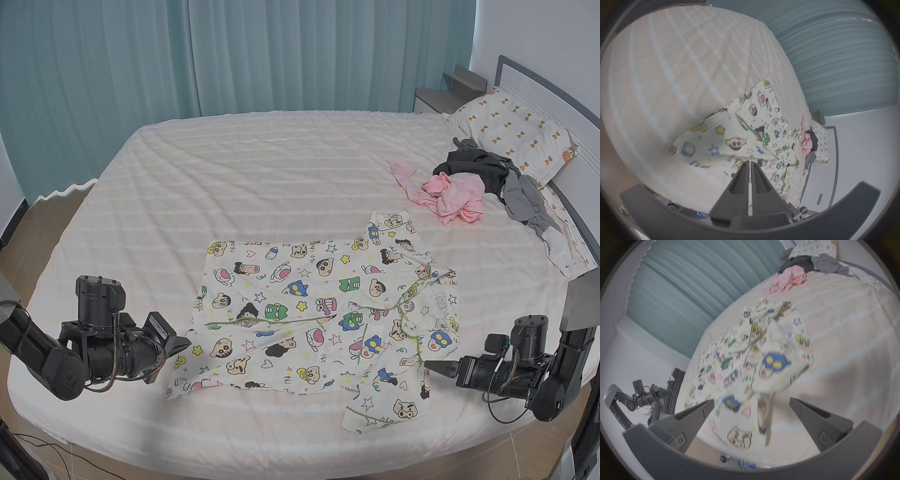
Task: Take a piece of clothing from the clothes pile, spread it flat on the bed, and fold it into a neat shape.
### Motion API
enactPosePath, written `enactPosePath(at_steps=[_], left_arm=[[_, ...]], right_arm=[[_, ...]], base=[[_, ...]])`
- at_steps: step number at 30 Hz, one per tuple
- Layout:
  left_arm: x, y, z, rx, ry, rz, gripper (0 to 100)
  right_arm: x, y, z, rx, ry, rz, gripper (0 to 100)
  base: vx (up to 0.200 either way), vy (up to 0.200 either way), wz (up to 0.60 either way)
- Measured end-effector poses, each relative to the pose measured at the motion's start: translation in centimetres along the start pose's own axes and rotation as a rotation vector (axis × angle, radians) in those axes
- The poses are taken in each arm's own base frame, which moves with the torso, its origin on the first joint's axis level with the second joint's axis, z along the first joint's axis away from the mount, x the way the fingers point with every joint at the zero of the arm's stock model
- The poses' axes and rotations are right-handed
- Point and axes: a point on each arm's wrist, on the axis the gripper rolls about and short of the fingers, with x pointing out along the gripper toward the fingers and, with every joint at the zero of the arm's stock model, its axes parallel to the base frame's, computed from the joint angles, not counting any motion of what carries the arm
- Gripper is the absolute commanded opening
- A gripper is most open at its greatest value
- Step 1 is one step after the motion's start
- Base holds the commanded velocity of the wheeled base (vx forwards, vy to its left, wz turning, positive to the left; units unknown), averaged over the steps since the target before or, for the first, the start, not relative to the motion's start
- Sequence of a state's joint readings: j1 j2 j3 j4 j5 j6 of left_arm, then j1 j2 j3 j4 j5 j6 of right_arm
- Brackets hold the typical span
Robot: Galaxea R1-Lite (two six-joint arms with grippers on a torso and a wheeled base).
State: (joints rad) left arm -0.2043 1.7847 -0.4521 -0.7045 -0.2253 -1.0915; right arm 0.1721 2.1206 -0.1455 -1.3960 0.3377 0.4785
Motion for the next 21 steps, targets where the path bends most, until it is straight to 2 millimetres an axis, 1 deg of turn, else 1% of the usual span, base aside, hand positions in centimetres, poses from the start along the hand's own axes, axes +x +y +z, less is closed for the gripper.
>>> enactPosePath(at_steps=[4,7,15,21], left_arm=[[0.0,0.1,-0.1,0.000,0.003,0.005,0],[0.0,0.2,-0.1,-0.001,0.003,0.006,0],[0.0,0.1,-0.1,0.003,-0.005,-0.008,0],[0.1,0.2,-0.1,0.015,-0.025,-0.044,0]], right_arm=[[0.9,0.2,-1.1,-0.016,0.057,0.007,100],[1.8,0.2,-1.1,-0.024,0.063,0.014,100],[4.6,0.0,0.1,-0.020,0.087,0.002,100],[6.8,0.4,1.7,-0.022,0.094,-0.002,100]], base=[[0.000,0.000,0.00],[0.000,0.000,0.00],[0.000,0.000,0.00],[0.000,0.000,0.00]])
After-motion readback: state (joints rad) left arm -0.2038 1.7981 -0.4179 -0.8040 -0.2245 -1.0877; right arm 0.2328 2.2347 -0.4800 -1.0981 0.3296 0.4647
